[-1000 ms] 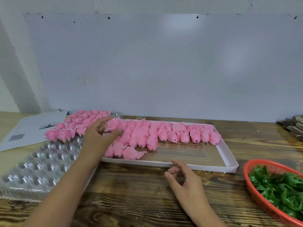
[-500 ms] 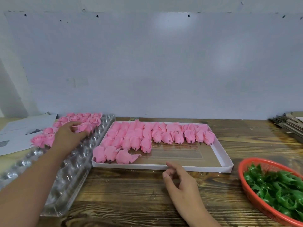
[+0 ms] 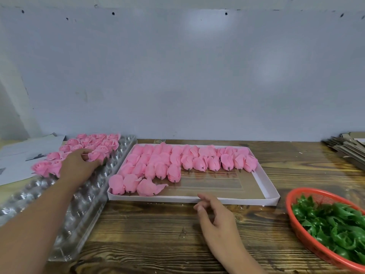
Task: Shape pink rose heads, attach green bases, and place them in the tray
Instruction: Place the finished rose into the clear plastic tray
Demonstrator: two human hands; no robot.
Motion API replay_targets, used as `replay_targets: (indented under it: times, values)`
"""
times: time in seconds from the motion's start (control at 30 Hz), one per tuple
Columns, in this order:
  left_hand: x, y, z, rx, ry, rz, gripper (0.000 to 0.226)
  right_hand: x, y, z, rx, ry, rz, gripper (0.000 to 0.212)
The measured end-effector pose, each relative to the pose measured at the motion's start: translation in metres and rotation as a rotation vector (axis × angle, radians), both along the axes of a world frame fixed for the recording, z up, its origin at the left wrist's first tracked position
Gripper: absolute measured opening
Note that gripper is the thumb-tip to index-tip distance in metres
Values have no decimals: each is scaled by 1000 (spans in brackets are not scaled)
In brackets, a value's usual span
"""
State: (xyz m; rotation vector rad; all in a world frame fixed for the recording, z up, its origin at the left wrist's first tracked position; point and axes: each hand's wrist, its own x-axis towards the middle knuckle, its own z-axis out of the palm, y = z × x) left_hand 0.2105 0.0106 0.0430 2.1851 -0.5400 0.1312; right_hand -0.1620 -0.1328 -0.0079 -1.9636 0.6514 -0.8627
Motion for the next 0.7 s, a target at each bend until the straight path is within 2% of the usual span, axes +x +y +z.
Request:
replay_targets:
  times: [0.3,0.5,0.7]
  values:
    - [7,-7,-7,40,-29,41,49,0,0,-1,-25,-4,10,41]
    - [9,-5,-13,133,-63,62,47,1,-1,-3,-23,-15,3,42]
    - [8,-7,-9,104,-27,34,42,1,-1,-2,-30,-2,0,43]
